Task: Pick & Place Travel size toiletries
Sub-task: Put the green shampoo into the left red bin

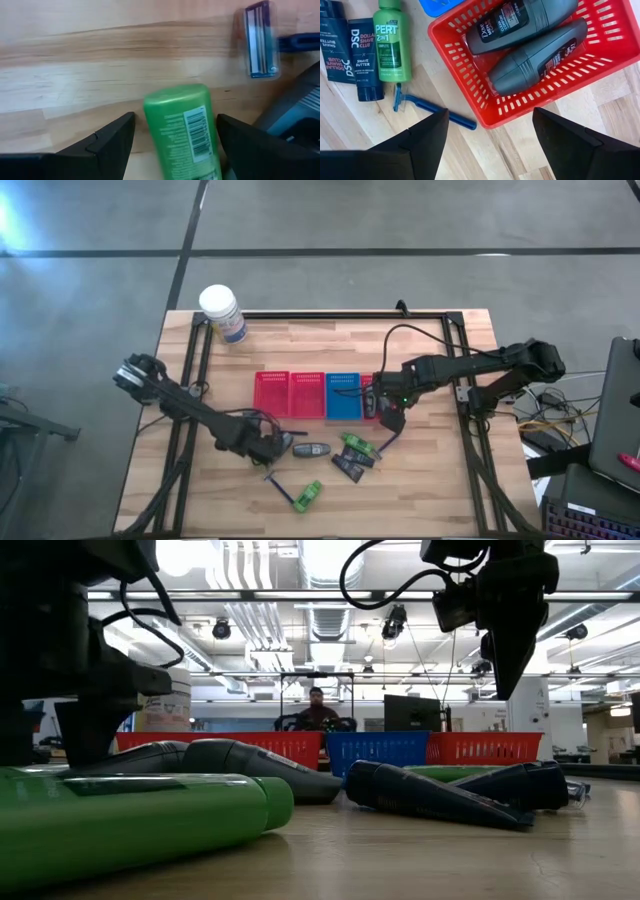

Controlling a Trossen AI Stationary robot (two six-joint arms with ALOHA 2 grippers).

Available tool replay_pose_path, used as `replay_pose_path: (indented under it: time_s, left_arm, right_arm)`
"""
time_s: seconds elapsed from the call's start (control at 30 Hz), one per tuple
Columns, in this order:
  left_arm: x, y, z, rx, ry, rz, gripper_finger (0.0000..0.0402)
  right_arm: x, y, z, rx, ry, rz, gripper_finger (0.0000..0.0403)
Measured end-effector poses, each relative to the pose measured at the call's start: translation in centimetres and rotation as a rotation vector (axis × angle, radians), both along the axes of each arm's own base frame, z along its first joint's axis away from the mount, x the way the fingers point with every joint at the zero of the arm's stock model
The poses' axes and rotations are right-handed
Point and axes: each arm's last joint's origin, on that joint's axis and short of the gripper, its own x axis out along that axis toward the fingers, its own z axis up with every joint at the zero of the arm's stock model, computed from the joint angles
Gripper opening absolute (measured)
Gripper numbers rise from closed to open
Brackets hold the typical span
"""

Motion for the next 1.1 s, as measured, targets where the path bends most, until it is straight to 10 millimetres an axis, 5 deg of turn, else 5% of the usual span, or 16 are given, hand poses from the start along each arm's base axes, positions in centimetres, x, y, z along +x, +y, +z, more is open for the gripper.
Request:
replay_pose_path:
  time_s: [0.2,0.43,0.67,0.87,1.1]
  left_arm:
    - [-0.1,0.1,0.1,-0.018,0.001,-0.016,0.0265]
    - [-0.1,0.2,0.2,-0.040,0.010,-0.026,0.0170]
    - [0.6,0.9,5.0,0.036,-0.065,-0.054,0.0132]
    - [1.0,4.9,11.4,0.259,-0.163,-0.039,0.0130]
    - [2.8,13.7,11.2,0.340,-0.088,-0.094,0.0128]
  right_arm:
    - [0.0,0.0,0.0,-0.005,-0.002,0.003,0.0302]
    - [0.0,-0.1,0.0,-0.024,-0.004,0.000,0.0305]
    - [0.0,-0.1,0.0,-0.026,-0.004,0.007,0.0284]
    - [0.0,-0.1,0.0,-0.026,-0.004,0.006,0.0263]
    - [0.0,-0.1,0.0,-0.020,-0.006,-0.022,0.0249]
